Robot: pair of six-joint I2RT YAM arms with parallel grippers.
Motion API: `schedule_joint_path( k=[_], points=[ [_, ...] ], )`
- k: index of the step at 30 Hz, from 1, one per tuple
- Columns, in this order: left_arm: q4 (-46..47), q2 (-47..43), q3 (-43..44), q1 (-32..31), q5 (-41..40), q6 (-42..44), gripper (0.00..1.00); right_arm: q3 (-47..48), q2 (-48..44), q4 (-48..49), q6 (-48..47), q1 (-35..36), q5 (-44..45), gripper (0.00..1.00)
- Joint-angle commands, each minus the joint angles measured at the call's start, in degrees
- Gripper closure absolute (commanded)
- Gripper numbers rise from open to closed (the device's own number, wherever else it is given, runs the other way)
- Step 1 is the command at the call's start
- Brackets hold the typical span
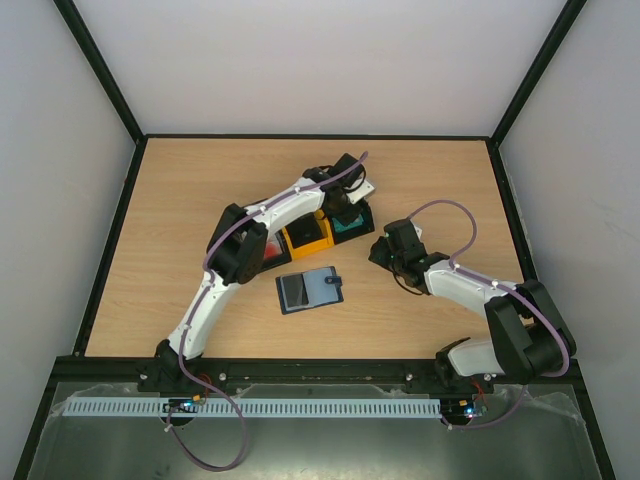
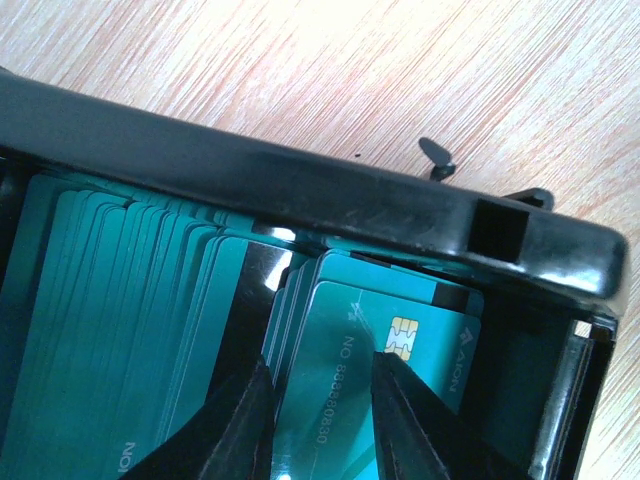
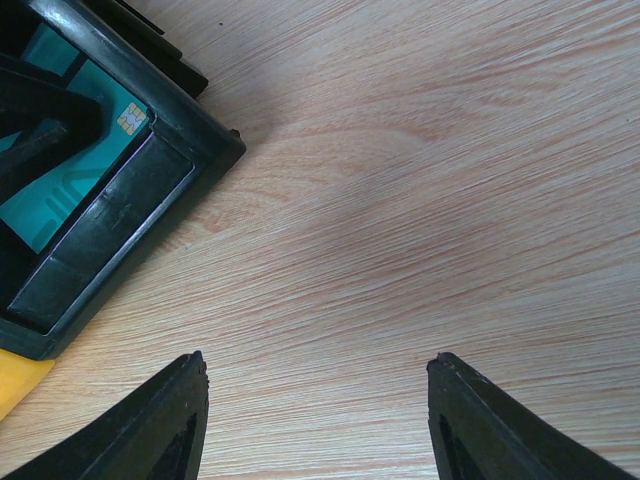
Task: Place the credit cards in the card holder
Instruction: Pick up the credit card from the storage box.
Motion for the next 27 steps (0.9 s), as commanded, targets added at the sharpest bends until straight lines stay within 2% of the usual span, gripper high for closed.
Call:
schedule_joint_path(
  k=[1, 27],
  points=[
    [-4.5, -0.8, 0.6, -0.6, 1.0, -0.5, 0.7, -0.7, -0.5, 0.7, 0.3, -0.2, 0.9, 0.41],
    [-5.8, -7.0, -4.2, -2.0, 5.0, -2.4, 0.76, -1.6, -0.9, 1.7, 0.8, -0.2, 0.1, 0.41]
  ],
)
